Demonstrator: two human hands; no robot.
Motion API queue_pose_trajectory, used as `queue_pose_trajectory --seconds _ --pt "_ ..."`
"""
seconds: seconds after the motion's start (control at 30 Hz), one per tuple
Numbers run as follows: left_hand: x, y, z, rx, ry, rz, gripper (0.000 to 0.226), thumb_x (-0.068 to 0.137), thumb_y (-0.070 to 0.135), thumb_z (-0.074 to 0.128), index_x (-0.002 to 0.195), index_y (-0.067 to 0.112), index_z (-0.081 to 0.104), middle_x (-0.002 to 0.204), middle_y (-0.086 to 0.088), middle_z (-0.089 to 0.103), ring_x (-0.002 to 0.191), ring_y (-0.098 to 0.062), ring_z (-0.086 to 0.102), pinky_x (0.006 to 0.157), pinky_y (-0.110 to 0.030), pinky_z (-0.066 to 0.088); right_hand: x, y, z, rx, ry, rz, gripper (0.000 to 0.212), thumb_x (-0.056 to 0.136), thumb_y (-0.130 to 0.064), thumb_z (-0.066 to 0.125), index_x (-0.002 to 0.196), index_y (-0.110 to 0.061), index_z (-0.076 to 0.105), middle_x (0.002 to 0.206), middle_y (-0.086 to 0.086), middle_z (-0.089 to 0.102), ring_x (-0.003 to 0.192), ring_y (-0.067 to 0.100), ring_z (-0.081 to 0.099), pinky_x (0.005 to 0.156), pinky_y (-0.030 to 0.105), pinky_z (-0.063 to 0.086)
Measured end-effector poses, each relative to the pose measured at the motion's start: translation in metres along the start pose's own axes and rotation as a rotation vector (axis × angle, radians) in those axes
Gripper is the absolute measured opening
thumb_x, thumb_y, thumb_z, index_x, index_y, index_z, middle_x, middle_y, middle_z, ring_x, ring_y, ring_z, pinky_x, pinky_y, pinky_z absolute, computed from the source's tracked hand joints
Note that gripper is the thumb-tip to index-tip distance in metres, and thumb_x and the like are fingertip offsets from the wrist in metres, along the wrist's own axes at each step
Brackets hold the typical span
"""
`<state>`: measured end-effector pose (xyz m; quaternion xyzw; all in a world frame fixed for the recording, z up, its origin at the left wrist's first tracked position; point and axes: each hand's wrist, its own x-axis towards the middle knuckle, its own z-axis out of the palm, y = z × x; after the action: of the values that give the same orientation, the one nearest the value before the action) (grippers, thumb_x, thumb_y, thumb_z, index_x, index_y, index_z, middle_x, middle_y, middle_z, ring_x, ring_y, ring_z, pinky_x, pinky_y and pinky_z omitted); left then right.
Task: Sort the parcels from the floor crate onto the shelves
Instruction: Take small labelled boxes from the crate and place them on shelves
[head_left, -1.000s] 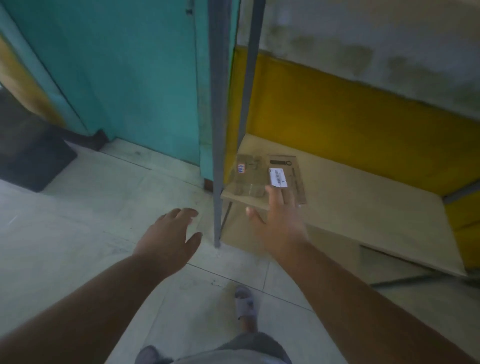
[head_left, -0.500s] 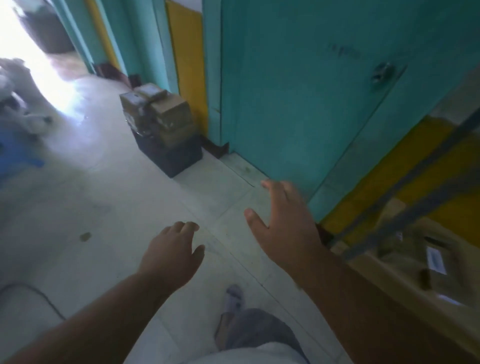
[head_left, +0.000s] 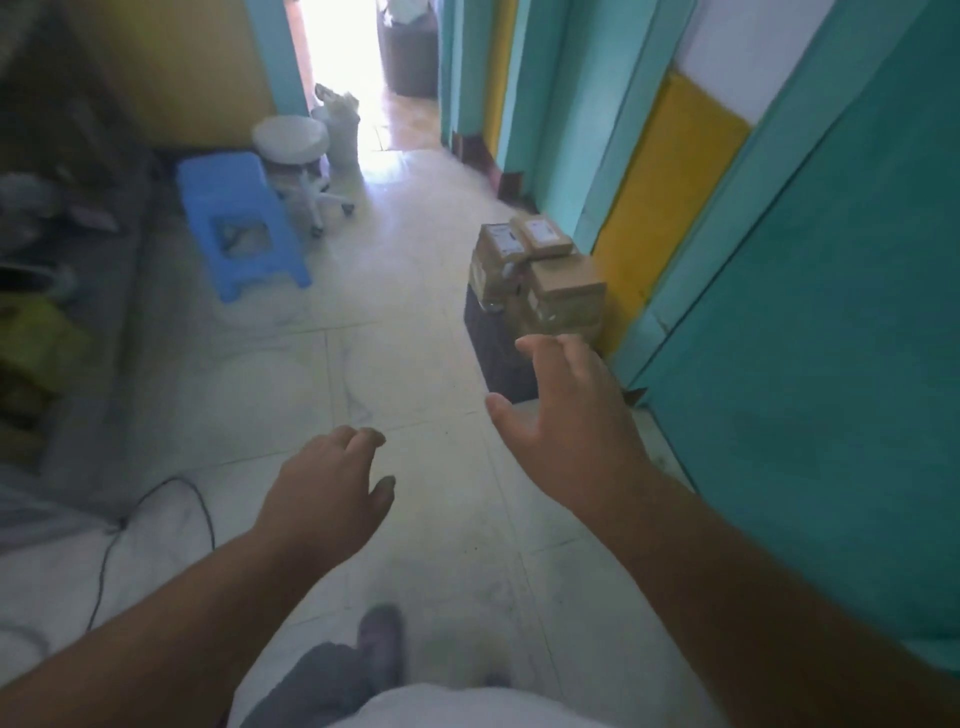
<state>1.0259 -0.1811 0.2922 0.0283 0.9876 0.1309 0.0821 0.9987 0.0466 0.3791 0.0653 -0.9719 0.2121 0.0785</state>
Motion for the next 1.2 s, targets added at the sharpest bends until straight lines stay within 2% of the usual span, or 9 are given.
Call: queue_pose_trajectory --seconds 0.1,0.27,0.4,0.5,0.67,0.87,1.0,1.2 --pt "0.062 -0.03 -0.006 -0.016 -0.004 -0.02 0.051 0.091 0.043 0.059 0.136 0.02 0.053 0.129 -0.005 0.061 0.115 -0.028 0.059 0.095 -0.041 0.051 0.069 -0.009 0.03 0.027 -0.034 0.008 0.057 0.091 -0.052 0.062 0.138 -0.026 0.044 0.138 0.004 0.05 0.124 0.022 0.048 0.1 0.044 0.05" --pt "0.199 -0.055 -0.034 0.02 -0.043 0.093 0.051 0.092 0.044 0.057 0.138 0.022 0.05 0.131 -0.004 0.059 0.117 -0.028 0.056 0.096 -0.038 0.049 0.175 -0.009 0.049 0.006 -0.003 0.104 0.053 0.093 -0.049 0.06 0.137 -0.023 0.045 0.134 0.003 0.05 0.12 0.02 0.049 0.098 0.041 0.049" --pt "0.299 -0.039 -0.056 0.032 -0.091 0.225 0.053 0.094 0.047 0.054 0.141 0.024 0.046 0.135 -0.001 0.056 0.122 -0.025 0.054 0.099 -0.037 0.048 0.237 0.015 0.04 -0.037 0.076 0.213 0.056 0.09 -0.049 0.062 0.136 -0.019 0.049 0.128 0.004 0.056 0.111 0.02 0.053 0.09 0.035 0.05" --pt "0.378 -0.02 -0.055 0.034 -0.116 0.311 0.052 0.094 0.047 0.053 0.141 0.024 0.046 0.136 -0.001 0.056 0.123 -0.024 0.053 0.101 -0.039 0.048 0.284 0.048 0.042 -0.073 0.088 0.309 0.057 0.091 -0.049 0.06 0.138 -0.019 0.047 0.128 0.005 0.055 0.112 0.019 0.052 0.089 0.033 0.049" --pt "0.513 0.014 -0.05 0.038 -0.125 0.334 0.051 0.094 0.048 0.054 0.139 0.026 0.046 0.135 0.0 0.057 0.123 -0.025 0.054 0.101 -0.041 0.049 0.381 0.106 0.055 -0.111 0.096 0.328 0.056 0.092 -0.048 0.061 0.138 -0.018 0.046 0.13 0.006 0.055 0.113 0.02 0.052 0.092 0.031 0.046" --pt "0.639 0.019 -0.085 0.103 -0.138 0.334 0.052 0.094 0.05 0.053 0.14 0.028 0.045 0.135 0.002 0.057 0.124 -0.023 0.054 0.101 -0.039 0.048 0.516 0.145 0.054 -0.113 0.088 0.334 0.054 0.092 -0.047 0.06 0.135 -0.017 0.046 0.124 0.008 0.057 0.109 0.022 0.054 0.089 0.036 0.05" --pt "0.719 0.02 -0.084 0.087 -0.187 0.369 0.051 0.094 0.048 0.053 0.141 0.027 0.046 0.135 0.002 0.057 0.125 -0.022 0.054 0.103 -0.038 0.048 0.581 0.161 0.075 -0.121 0.081 0.362 0.052 0.091 -0.045 0.063 0.132 -0.016 0.049 0.121 0.01 0.059 0.106 0.023 0.056 0.086 0.038 0.053" --pt "0.86 0.03 -0.068 0.098 -0.318 0.595 0.048 0.094 0.045 0.055 0.138 0.028 0.048 0.129 0.004 0.06 0.115 -0.017 0.057 0.096 -0.034 0.051 0.66 0.181 0.129 -0.166 0.09 0.591 0.051 0.09 -0.045 0.062 0.131 -0.016 0.049 0.12 0.008 0.056 0.11 0.024 0.053 0.09 0.041 0.052"
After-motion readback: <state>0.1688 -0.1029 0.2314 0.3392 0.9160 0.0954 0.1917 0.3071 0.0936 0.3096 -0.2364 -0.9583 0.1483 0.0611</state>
